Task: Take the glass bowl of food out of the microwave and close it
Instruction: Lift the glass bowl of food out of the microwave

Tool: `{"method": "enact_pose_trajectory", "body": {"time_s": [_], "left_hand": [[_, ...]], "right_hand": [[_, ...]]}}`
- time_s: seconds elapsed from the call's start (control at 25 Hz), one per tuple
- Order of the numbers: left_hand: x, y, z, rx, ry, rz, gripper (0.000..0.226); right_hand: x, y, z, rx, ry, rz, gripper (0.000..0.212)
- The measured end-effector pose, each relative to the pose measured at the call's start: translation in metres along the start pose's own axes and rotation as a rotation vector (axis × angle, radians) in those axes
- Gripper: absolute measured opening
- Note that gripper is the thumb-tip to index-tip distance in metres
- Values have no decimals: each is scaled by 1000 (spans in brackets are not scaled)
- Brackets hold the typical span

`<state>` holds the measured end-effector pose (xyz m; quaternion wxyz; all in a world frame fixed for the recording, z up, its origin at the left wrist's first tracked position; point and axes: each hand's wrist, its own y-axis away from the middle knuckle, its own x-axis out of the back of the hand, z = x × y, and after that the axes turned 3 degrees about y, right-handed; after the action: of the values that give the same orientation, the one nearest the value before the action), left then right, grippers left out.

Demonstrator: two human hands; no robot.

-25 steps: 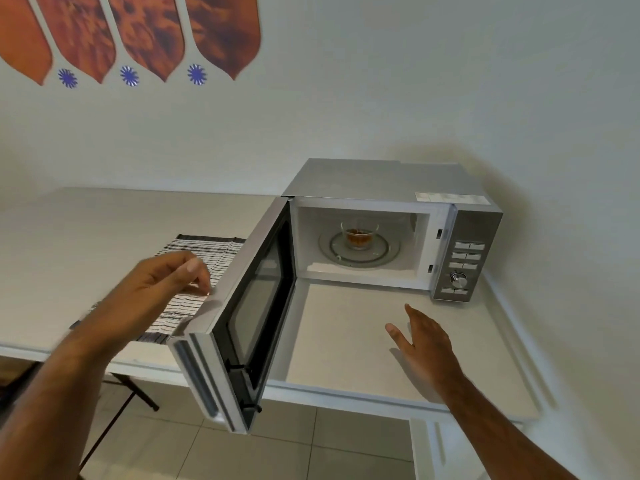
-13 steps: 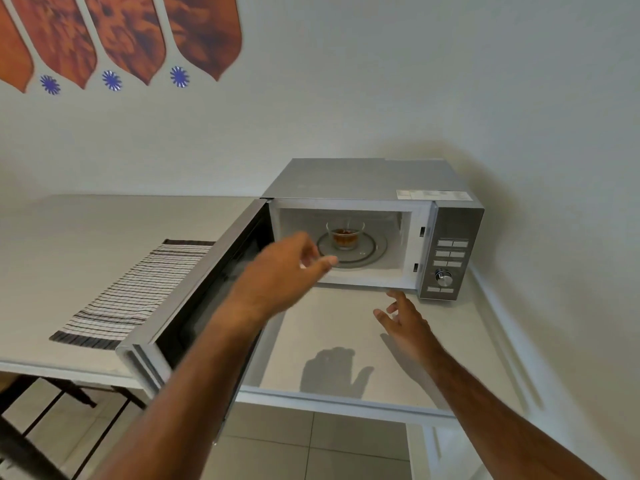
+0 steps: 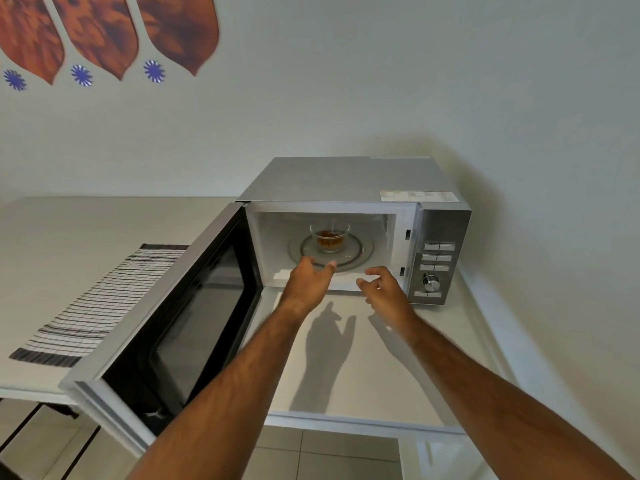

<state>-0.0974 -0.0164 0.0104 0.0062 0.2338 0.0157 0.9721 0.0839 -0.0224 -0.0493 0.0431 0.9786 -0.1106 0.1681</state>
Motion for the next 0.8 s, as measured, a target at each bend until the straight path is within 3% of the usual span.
{"method": "enact_pose_trajectory", "body": {"time_s": [0.2,0.48,0.8], "left_hand": [[-4,-64,-18,58,30,77,54],[-6,-151,-28,94,11,87,44],[-18,-229,-27,86,-29,66,55]], "right_hand": [[-16,-46,-9,5,-59,-61,30],[-39,-123,-27,-24,-98,-19,16],[-57,-183,-33,-62,-109,102,29]]}}
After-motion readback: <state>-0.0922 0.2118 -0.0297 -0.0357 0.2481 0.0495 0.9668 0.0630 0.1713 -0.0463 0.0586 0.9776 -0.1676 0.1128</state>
